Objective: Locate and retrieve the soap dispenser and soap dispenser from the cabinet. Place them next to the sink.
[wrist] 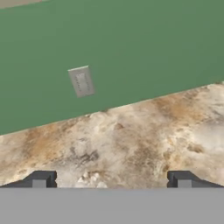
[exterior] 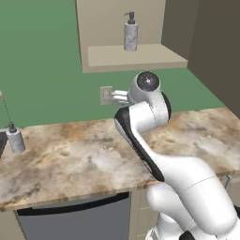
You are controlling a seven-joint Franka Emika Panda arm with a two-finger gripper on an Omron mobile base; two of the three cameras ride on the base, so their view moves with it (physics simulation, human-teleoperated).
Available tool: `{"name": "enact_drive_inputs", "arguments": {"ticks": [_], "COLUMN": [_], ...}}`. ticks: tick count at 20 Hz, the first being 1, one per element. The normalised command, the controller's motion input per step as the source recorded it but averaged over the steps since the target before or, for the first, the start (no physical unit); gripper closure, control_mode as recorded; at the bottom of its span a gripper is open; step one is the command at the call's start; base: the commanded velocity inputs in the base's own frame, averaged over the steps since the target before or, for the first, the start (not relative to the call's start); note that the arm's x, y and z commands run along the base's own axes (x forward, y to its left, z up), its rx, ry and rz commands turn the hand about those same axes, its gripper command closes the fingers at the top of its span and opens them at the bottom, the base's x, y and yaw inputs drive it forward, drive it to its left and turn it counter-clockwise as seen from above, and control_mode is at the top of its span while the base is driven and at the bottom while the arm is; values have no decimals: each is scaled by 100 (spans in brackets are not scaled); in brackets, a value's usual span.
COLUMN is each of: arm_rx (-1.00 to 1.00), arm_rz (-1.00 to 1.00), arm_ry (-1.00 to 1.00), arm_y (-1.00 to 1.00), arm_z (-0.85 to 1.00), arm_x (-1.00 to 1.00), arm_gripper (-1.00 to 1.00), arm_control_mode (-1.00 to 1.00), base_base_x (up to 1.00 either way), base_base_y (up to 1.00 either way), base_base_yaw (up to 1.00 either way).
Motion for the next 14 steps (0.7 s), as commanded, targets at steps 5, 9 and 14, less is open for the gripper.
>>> {"name": "enact_drive_inputs", "arguments": {"ticks": [5, 9, 14], "arm_rx": [-1, -10, -14], "arm_rz": [0, 5, 2], "arm_ry": [-16, 0, 0], "arm_y": [-29, -14, -6], "arm_z": [59, 39, 35], "arm_x": [-29, 0, -7], "arm_gripper": [-100, -100, -100], "arm_control_mode": [-100, -100, -100], "base_base_x": [0, 0, 0], "base_base_y": [0, 0, 0], "base_base_yaw": [0, 0, 0]}}
